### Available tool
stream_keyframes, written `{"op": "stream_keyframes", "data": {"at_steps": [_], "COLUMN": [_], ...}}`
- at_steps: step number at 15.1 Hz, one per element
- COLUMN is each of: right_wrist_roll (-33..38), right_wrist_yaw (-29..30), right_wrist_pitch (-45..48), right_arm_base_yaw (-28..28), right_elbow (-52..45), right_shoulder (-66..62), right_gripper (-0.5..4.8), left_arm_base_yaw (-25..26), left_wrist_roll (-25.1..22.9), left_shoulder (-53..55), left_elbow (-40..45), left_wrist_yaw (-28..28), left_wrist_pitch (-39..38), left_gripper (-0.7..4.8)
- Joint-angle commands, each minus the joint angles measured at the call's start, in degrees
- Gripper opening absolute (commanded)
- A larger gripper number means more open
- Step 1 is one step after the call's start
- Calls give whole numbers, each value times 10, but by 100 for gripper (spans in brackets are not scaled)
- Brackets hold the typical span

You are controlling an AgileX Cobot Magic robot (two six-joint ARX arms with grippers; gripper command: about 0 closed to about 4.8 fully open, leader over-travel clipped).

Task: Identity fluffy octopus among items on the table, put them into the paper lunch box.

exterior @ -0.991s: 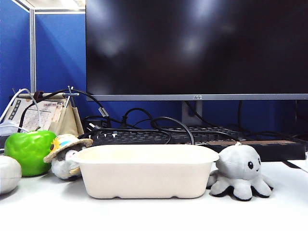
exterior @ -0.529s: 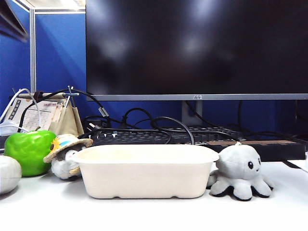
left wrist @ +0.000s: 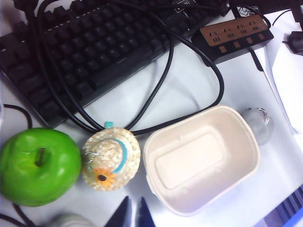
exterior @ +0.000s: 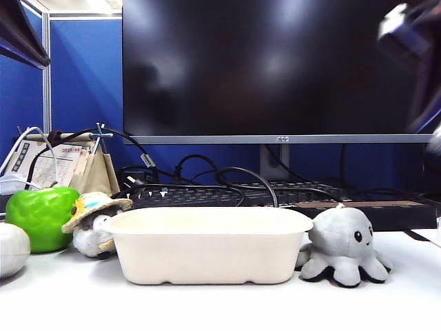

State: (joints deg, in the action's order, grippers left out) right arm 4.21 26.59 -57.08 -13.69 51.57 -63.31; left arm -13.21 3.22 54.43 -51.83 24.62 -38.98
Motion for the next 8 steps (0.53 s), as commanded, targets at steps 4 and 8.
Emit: {"op": "stream_keyframes", "data": {"at_steps": [4,8], "right_wrist_roll": [-1,7], "right_wrist_yaw": [7,33], "right_wrist_pitch": [40,92], "right_arm_base_yaw": [0,0], "right_elbow": [-1,-2], "right_shoulder": [-29,-38], "right_gripper": [148,149], "left_arm_base_yaw": [1,1], "left_wrist_roll": [-2,-2], "left_shoulder": [0,0], "left_elbow": [-2,-2], "left_wrist_yaw": [-2,-2], "left_wrist_pitch": [-5,-3], "left_gripper": [26,26]}}
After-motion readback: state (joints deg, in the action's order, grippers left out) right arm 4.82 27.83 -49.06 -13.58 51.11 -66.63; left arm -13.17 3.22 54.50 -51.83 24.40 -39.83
